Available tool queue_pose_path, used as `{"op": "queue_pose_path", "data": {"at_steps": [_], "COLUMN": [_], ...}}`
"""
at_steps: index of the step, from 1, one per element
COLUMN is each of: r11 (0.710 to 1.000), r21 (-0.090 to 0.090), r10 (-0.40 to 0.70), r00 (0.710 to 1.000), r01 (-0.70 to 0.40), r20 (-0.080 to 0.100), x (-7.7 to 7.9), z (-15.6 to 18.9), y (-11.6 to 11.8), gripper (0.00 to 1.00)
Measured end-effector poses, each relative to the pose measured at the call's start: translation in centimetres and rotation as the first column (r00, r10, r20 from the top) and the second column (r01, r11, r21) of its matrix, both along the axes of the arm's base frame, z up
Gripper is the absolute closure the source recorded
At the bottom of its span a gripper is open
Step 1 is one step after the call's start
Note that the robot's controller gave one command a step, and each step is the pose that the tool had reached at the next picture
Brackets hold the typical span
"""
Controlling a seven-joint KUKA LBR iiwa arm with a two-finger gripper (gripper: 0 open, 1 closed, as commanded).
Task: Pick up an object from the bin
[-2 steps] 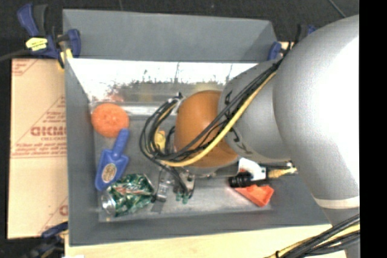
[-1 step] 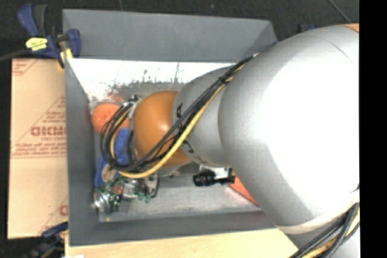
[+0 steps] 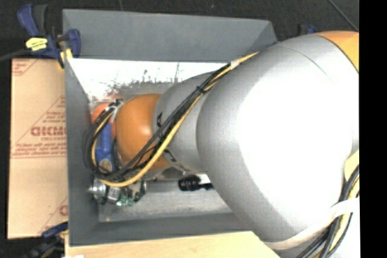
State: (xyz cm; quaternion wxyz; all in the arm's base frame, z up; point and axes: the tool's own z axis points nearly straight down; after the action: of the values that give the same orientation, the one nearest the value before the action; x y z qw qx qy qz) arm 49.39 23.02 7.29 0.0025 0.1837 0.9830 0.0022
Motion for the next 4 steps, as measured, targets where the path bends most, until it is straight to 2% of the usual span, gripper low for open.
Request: {"op": "queue_pose_path", "data": {"at_steps": [1,2,3,4], "r11": [1.000,1.000,1.000,1.000], "r21": [-0.001,-0.001,-0.003,0.000], "r10": [0.021,-0.018,0.000,-0.019], "r00": [1.000,1.000,1.000,1.000], "r01": [-0.021,0.018,0.000,0.019], "r20": [0.000,-0.002,-0.008,0.004], "x": [-1.4,0.2,0.6,1.6], "z": [0.7,7.3,14.8,11.3], "y": [-1.3,-1.8,-1.6,-6.8], "gripper": [0.00,0.00,0.00,0.00]}}
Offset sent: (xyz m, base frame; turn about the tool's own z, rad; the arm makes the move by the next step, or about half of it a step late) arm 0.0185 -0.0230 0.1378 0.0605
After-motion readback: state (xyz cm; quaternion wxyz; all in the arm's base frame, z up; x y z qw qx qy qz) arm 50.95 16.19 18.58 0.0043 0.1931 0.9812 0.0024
